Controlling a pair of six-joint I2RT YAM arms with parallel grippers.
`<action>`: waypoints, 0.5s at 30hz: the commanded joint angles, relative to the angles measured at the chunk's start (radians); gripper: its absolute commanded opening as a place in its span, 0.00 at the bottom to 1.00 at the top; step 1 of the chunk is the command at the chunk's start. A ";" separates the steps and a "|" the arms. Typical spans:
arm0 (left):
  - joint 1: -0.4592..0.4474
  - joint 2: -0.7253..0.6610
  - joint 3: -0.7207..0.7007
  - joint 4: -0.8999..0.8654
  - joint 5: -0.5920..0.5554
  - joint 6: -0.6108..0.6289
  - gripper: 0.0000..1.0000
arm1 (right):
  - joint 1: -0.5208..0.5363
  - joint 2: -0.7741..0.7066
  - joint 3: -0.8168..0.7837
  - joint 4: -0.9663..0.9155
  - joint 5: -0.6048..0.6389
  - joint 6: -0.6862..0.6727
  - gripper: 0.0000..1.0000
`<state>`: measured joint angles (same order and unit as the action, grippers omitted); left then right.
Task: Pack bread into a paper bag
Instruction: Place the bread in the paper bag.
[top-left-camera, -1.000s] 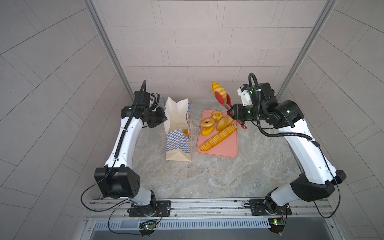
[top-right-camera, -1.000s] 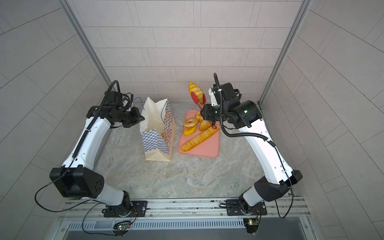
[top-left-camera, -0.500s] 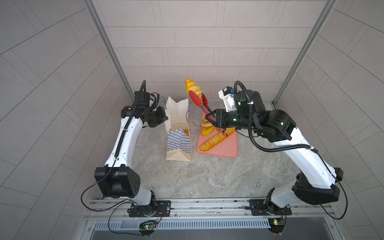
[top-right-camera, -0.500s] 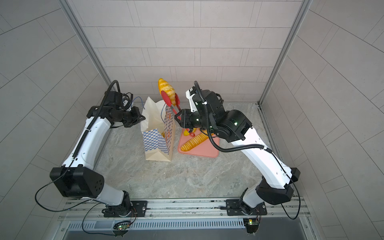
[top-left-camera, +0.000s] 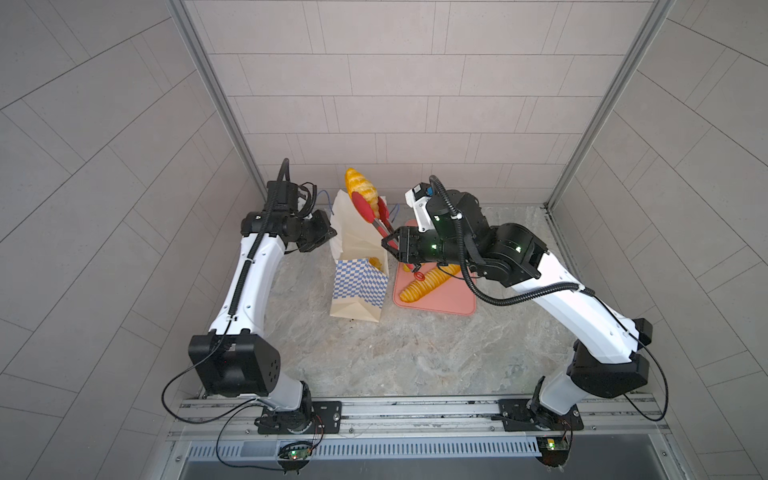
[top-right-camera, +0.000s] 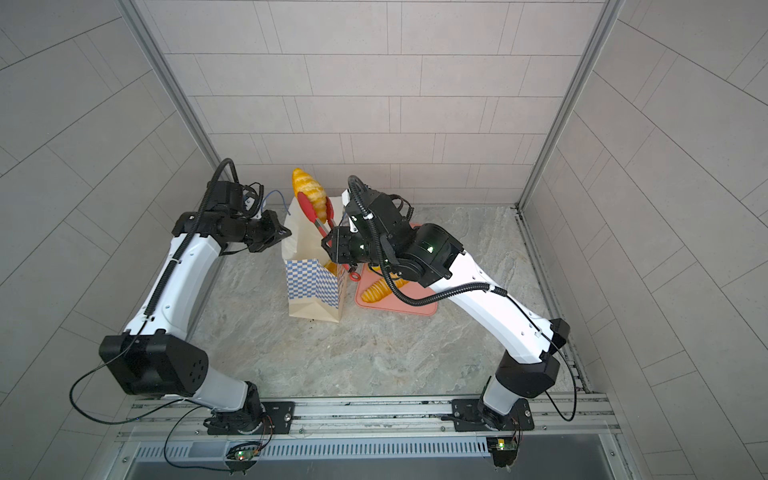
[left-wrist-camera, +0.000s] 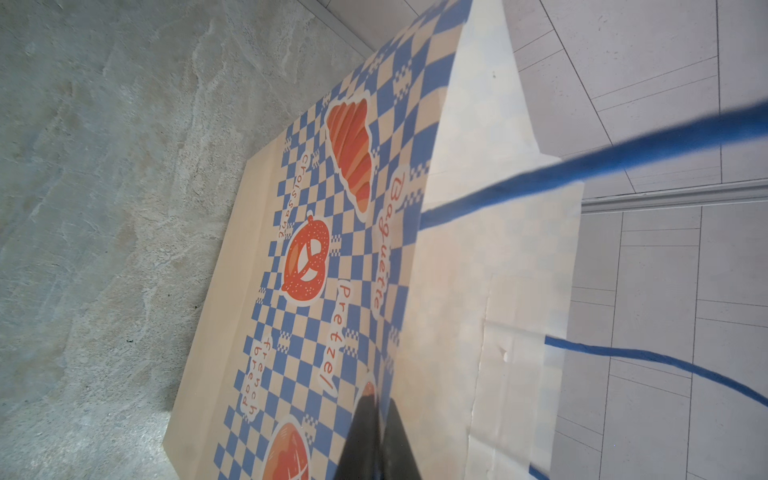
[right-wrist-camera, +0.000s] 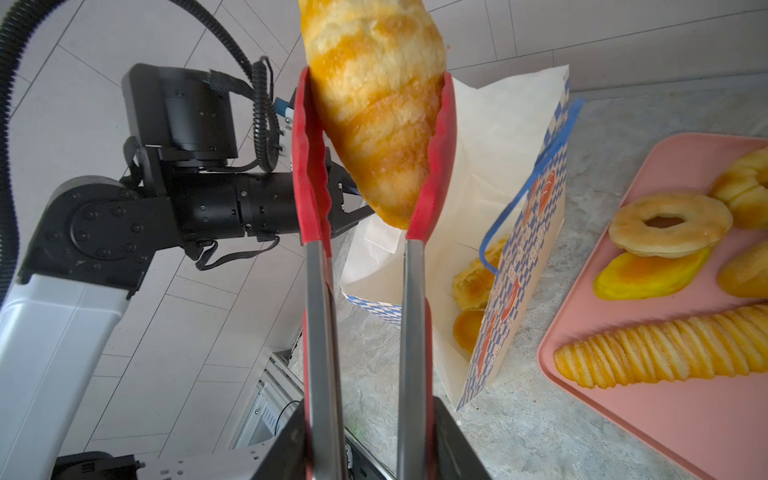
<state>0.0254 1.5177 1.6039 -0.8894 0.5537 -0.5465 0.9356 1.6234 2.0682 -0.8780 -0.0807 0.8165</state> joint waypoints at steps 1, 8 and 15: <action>0.009 -0.037 -0.018 0.044 0.021 -0.020 0.00 | 0.004 -0.009 -0.010 0.057 0.009 0.039 0.40; 0.011 -0.039 -0.027 0.062 0.029 -0.032 0.00 | 0.009 -0.002 -0.073 0.073 0.013 0.060 0.41; 0.010 -0.041 -0.041 0.080 0.047 -0.041 0.00 | 0.008 0.029 -0.087 0.053 0.011 0.065 0.44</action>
<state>0.0288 1.5124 1.5730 -0.8413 0.5762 -0.5781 0.9379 1.6489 1.9778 -0.8635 -0.0849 0.8585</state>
